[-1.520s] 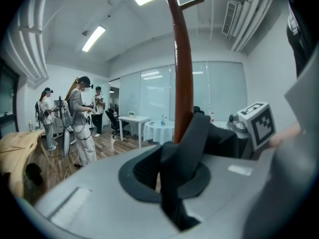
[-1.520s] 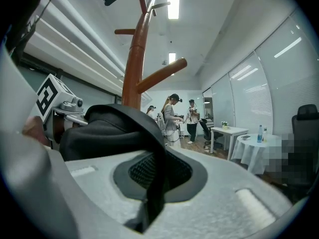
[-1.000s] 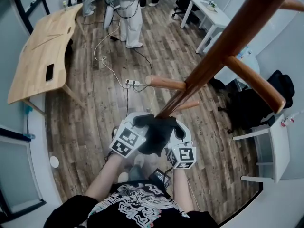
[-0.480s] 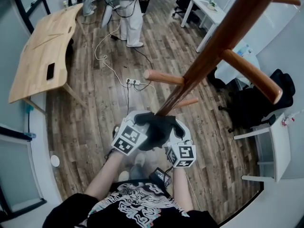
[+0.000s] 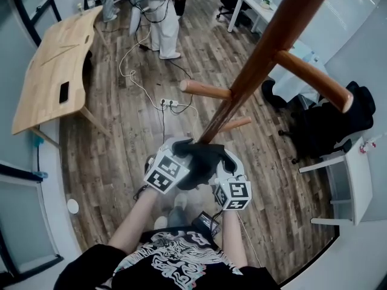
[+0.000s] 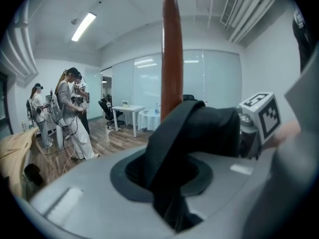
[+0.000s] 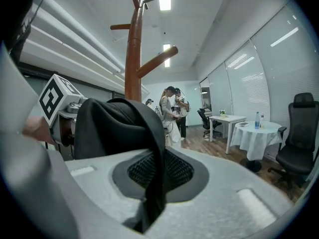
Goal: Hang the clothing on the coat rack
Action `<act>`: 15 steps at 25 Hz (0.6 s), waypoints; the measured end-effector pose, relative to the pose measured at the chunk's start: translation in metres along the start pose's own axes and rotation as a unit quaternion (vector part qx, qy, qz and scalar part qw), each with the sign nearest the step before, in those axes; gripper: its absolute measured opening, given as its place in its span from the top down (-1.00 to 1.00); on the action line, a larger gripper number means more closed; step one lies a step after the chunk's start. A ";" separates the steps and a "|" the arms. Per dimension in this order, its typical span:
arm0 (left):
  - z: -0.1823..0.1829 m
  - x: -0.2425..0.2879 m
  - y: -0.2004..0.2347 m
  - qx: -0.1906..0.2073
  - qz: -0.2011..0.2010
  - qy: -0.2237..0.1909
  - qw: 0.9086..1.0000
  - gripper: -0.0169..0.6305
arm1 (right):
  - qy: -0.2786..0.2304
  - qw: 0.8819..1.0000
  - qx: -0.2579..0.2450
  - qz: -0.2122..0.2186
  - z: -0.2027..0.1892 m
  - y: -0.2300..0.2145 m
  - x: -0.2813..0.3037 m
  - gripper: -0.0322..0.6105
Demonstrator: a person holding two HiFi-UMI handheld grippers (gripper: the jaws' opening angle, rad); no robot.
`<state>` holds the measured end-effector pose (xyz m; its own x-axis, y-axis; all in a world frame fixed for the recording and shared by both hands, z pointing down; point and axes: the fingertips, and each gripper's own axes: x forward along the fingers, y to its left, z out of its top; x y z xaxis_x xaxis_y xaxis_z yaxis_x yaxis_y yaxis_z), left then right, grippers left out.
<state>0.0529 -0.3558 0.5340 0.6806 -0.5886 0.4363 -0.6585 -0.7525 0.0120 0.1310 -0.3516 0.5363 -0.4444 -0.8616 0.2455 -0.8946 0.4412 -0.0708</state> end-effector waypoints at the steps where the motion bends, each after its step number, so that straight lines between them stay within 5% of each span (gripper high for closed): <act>1: -0.001 -0.001 0.000 -0.002 -0.001 0.003 1.000 0.79 | 0.001 1.000 0.001 -0.001 0.000 0.000 -0.001 0.79; 6: -0.007 -0.004 -0.004 -0.015 -0.011 0.013 1.000 0.58 | 0.006 1.000 0.004 0.000 -0.001 0.000 -0.005 0.79; 15: -0.014 -0.006 -0.014 -0.015 -0.021 0.031 0.999 0.54 | 0.016 1.000 0.008 0.001 -0.003 0.002 -0.013 0.79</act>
<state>0.0536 -0.3374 0.5434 0.6878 -0.5365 0.4890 -0.6392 -0.7669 0.0576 0.1350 -0.3391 0.5360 -0.4455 -0.8519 0.2752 -0.8940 0.4396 -0.0862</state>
